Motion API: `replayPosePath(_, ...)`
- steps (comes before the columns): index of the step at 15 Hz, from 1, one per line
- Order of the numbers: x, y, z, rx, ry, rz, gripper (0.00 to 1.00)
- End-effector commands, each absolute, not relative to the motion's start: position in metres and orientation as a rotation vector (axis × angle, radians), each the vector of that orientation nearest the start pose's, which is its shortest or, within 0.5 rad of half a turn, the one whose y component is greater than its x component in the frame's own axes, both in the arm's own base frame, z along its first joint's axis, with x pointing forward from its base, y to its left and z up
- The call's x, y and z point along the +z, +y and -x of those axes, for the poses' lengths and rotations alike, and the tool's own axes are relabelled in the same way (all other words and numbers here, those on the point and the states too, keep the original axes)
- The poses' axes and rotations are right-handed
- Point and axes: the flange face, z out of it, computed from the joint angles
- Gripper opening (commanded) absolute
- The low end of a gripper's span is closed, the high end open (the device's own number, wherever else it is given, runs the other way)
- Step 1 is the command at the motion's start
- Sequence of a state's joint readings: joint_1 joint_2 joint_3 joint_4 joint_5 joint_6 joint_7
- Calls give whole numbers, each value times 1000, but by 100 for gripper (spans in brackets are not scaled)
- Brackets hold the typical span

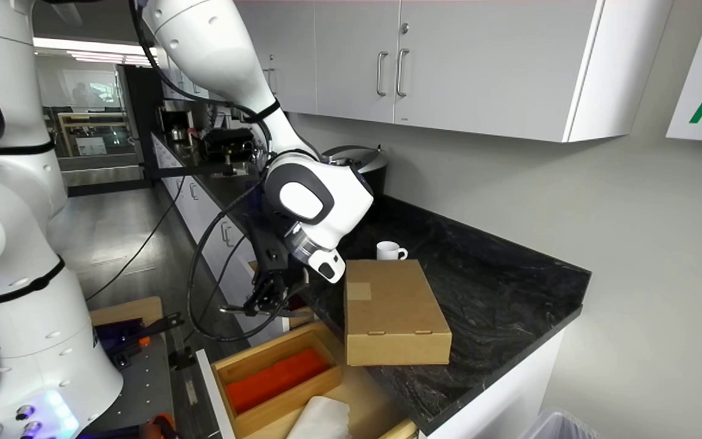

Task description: Put the knife into drawer

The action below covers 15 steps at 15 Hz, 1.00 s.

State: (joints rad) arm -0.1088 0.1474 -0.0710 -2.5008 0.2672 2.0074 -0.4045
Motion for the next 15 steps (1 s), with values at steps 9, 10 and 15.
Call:
replayPosePath(9, 185, -60, -394, 710, 21, 2718, 43)
replayPosePath(10, 185, -61, -394, 710, 22, 2718, 44)
replayPosePath(15, 185, -65, -397, 704, 37, 2715, 74)
